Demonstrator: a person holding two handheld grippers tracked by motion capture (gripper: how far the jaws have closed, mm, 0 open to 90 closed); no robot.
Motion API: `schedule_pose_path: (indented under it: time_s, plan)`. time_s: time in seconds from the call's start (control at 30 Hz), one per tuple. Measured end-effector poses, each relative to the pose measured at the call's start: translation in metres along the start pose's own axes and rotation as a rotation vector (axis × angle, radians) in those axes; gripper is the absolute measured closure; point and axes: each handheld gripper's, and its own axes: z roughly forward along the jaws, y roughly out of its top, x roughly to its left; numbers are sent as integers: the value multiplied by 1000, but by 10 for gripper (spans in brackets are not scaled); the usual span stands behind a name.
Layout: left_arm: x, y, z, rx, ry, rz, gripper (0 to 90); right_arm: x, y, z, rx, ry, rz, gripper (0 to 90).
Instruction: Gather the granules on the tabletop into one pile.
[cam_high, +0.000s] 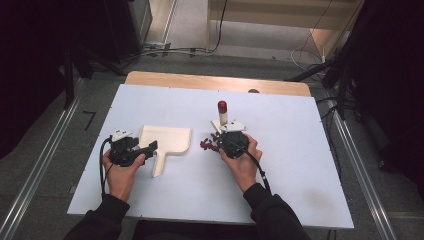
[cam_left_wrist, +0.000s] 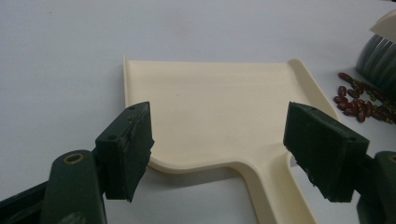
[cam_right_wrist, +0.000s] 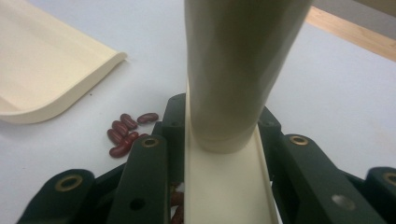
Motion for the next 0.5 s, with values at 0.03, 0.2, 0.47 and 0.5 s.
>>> schedule_pose_path:
  time_s: [0.03, 0.2, 0.47, 0.5]
  plan:
    - [0, 0, 0, 1, 0, 0, 250, 0, 0, 0, -4, 6, -7, 643]
    - [0, 0, 0, 2, -1, 0, 250, 2, 0, 2, -12, 43, -23, 643]
    - [0, 0, 0, 3, -2, 0, 250, -2, -1, 1, -37, 153, -101, 644]
    - [0, 0, 0, 1, -3, -2, 250, -2, -1, 0, -32, 165, -103, 644]
